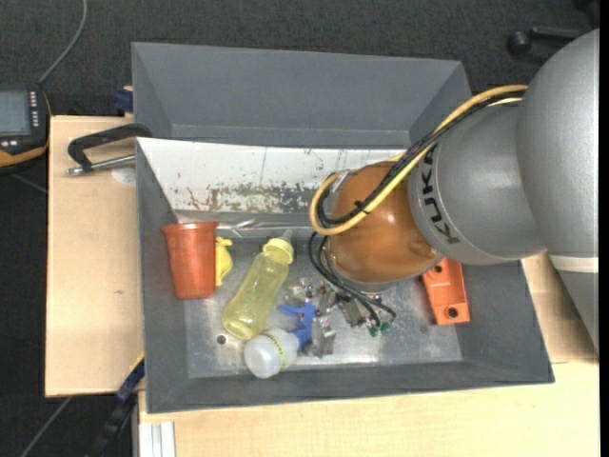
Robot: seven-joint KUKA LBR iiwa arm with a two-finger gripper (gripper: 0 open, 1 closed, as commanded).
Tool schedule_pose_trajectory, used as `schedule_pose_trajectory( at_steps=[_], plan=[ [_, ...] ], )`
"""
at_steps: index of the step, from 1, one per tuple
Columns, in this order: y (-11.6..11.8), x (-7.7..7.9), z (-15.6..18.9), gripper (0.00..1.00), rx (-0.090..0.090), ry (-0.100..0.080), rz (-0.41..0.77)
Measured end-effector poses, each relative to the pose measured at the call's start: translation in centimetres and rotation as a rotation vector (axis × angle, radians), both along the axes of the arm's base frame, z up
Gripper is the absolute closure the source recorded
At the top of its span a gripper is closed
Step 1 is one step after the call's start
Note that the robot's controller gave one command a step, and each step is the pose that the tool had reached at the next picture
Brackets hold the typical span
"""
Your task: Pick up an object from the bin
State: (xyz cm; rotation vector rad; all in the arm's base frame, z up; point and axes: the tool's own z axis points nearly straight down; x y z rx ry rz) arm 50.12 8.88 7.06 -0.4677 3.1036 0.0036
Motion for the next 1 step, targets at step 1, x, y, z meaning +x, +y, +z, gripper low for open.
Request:
schedule_pose_trajectory(
  at_steps=[1],
  plan=[
    [0.22,-0.08,4.09,1.00,0.000,0.004,-0.027]
  ],
)
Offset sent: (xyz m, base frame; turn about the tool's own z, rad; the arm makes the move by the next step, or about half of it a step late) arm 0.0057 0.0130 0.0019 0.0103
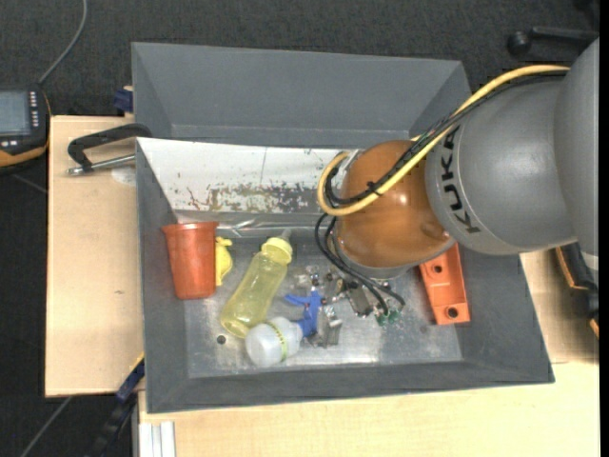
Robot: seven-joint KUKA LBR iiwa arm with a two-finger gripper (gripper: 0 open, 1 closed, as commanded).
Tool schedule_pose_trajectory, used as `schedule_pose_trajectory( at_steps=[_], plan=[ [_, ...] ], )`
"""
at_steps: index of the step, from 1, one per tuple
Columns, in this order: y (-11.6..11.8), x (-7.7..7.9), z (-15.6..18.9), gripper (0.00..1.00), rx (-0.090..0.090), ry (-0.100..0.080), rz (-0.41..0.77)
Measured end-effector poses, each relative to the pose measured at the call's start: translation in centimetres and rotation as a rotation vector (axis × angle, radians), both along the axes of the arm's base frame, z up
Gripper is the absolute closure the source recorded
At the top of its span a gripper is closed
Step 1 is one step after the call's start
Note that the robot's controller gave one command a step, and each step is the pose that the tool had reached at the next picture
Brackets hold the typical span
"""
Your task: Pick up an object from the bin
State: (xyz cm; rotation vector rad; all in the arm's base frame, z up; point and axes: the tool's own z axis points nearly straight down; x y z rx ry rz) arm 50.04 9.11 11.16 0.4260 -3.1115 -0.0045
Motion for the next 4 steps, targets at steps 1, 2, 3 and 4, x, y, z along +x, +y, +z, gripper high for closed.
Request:
schedule_pose_trajectory(
  at_steps=[1,2,3,4],
  plan=[
    [1.18,0.68,-3.88,1.00,0.002,-0.004,0.016],
    [1.16,0.71,-3.86,1.00,0.002,-0.005,0.016],
    [1.16,0.71,-3.86,1.00,0.002,-0.005,0.015],
    [1.15,0.71,-3.86,1.00,0.002,-0.004,0.016]
  ],
)
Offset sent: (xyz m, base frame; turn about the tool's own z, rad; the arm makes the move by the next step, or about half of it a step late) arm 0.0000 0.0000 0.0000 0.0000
